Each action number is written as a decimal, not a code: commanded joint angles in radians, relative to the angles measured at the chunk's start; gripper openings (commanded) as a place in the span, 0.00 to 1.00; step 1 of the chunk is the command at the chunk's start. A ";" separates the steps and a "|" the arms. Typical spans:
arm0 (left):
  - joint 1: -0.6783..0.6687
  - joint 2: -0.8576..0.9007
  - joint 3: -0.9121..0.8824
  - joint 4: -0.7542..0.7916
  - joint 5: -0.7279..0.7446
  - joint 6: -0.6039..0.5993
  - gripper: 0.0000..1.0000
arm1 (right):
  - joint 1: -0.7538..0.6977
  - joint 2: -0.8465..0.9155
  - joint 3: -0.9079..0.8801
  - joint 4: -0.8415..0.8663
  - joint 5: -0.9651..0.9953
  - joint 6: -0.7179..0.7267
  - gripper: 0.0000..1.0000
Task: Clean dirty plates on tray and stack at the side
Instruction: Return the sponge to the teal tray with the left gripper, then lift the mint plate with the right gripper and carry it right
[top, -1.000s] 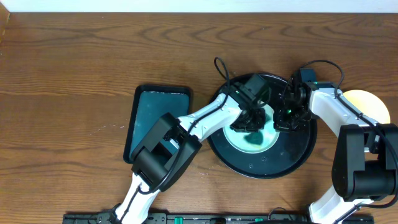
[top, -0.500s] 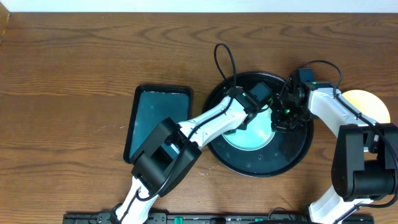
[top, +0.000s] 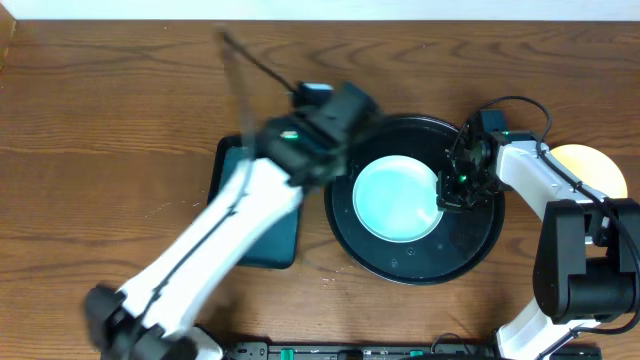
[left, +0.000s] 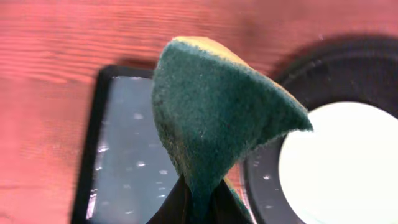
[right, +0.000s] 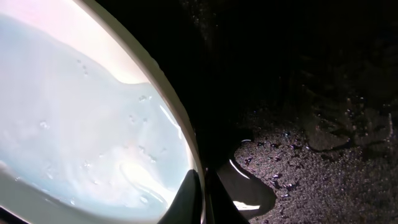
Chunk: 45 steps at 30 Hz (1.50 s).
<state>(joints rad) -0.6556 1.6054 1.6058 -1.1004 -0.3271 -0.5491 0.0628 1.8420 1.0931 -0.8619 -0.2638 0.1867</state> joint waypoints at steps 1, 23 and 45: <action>0.140 -0.026 -0.054 -0.015 0.069 0.090 0.08 | -0.013 0.010 0.002 0.029 0.105 -0.001 0.01; 0.531 -0.138 -0.448 0.242 0.623 0.227 0.65 | 0.170 -0.378 0.003 0.068 0.412 -0.046 0.01; 0.531 -0.135 -0.448 0.243 0.623 0.204 0.81 | 0.703 -0.507 0.004 0.058 1.384 -0.206 0.01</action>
<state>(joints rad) -0.1307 1.4700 1.1397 -0.8562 0.2897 -0.3397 0.6991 1.3525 1.0885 -0.8021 0.9195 0.0193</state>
